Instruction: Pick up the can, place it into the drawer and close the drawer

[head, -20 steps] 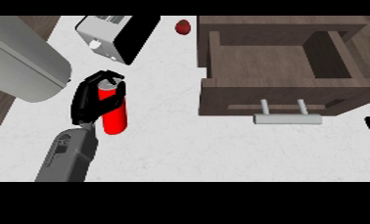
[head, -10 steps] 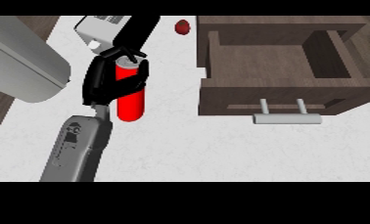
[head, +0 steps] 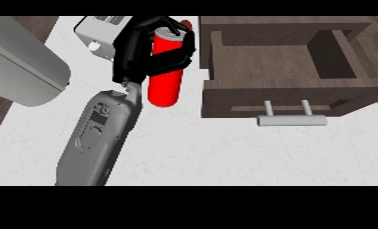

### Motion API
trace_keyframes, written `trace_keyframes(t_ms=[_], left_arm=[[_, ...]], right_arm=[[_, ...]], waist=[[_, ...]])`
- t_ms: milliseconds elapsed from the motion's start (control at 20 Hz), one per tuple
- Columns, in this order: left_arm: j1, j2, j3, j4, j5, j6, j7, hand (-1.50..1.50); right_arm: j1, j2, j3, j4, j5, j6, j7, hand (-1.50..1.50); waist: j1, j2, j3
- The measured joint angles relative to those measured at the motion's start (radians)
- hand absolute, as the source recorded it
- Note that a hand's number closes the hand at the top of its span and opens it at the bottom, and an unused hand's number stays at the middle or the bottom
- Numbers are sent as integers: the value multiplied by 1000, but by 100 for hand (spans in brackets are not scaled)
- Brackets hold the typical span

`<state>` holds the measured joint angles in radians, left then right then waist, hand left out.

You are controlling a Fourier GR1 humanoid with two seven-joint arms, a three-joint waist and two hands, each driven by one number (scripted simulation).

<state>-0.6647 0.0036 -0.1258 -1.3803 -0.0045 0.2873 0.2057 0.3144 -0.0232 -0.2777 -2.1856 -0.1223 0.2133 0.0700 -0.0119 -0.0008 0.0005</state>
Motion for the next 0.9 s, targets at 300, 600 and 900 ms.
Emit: trace_keyframes(t_ms=[300, 600, 900], left_arm=[[-209, -2, -25, 99, -5, 76, 69, 150], [-413, -3, -70, 275, 55, 181, 79, 150], [-561, -4, -78, 448, 117, 210, 53, 150]], right_arm=[[9, 14, 21, 1, 17, -3, -19, -150], [-35, -7, 8, -3, 15, -10, 22, -150], [-26, -4, 4, -9, 11, -3, 29, -150]], waist=[[-5, 1, 0], [-13, 4, 0], [-18, 5, 0]])
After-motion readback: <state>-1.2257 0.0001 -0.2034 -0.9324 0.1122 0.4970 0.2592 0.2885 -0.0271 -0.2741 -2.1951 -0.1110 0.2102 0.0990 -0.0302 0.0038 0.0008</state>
